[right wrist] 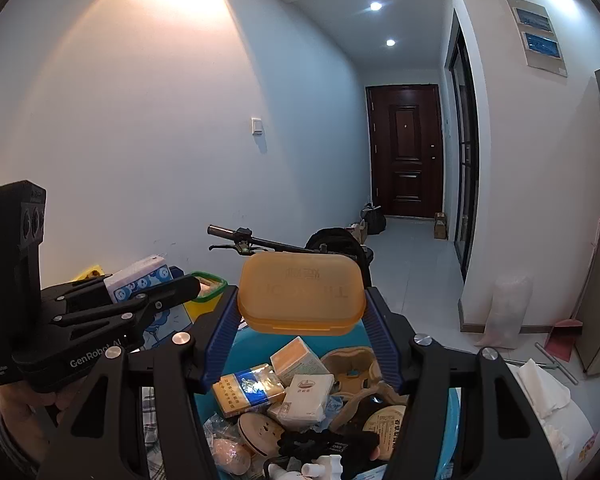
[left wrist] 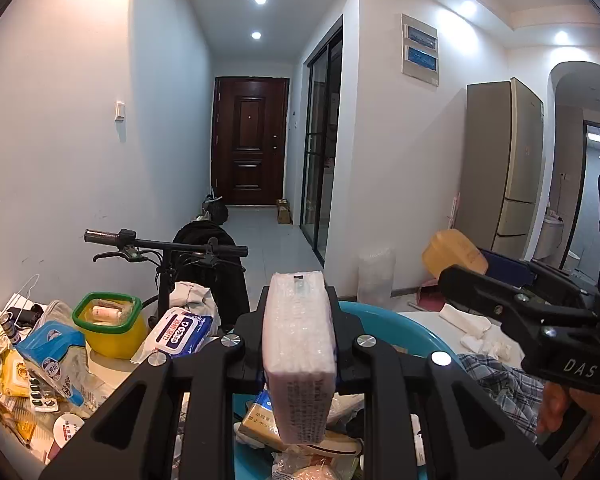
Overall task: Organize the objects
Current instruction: 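Open the left tool dropping the Mamypoko box into the basin while the right tool holds the soap box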
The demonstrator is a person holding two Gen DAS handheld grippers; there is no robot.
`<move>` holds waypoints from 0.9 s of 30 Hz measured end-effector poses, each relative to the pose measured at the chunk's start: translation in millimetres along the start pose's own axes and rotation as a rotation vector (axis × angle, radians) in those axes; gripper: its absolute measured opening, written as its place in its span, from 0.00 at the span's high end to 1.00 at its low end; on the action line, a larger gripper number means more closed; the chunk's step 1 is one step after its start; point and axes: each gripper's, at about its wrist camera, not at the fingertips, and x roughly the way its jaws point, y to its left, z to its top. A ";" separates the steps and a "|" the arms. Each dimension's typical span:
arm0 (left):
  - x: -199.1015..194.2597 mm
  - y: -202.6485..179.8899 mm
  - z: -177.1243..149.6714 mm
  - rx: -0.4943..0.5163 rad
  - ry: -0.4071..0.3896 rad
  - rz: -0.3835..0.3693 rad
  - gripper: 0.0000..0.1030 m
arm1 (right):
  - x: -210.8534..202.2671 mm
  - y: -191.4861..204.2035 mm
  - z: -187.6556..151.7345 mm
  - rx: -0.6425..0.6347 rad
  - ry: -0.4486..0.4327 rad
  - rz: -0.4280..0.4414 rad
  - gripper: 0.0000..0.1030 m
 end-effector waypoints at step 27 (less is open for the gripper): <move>-0.7 -10.5 -2.9 0.039 -0.005 0.012 0.13 | -6.0 -7.3 1.0 0.006 -0.030 -0.018 0.42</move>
